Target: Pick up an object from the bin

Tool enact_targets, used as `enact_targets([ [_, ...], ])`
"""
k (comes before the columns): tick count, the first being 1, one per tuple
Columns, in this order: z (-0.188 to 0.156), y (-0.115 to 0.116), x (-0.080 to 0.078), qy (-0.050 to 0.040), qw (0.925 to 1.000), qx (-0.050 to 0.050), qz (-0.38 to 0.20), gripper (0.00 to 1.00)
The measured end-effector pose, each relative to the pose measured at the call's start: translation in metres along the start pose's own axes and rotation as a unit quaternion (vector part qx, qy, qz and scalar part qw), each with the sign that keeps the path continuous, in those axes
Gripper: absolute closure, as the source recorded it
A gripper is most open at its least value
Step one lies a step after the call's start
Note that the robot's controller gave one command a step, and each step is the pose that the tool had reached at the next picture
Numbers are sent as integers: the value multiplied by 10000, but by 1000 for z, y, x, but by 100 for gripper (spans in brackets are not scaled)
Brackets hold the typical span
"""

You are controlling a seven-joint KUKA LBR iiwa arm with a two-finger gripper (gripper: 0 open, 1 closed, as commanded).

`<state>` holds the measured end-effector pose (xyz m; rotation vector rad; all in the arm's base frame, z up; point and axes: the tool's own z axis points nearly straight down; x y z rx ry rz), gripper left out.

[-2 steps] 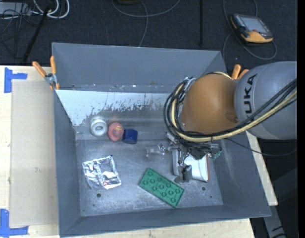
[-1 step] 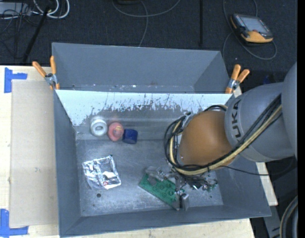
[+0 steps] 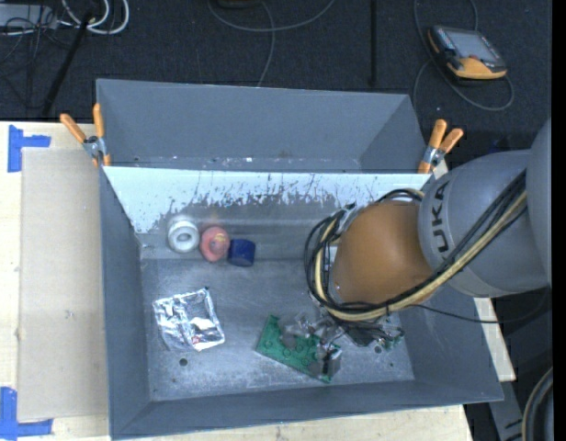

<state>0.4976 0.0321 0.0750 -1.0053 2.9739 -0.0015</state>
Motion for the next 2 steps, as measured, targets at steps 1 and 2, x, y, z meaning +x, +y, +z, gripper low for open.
enact_targets([
  [1, -124, -13, -29, -31, 9999, 15, -142, 100],
  [2, -180, -24, -39, -24, 10000, 11, -61, 100],
])
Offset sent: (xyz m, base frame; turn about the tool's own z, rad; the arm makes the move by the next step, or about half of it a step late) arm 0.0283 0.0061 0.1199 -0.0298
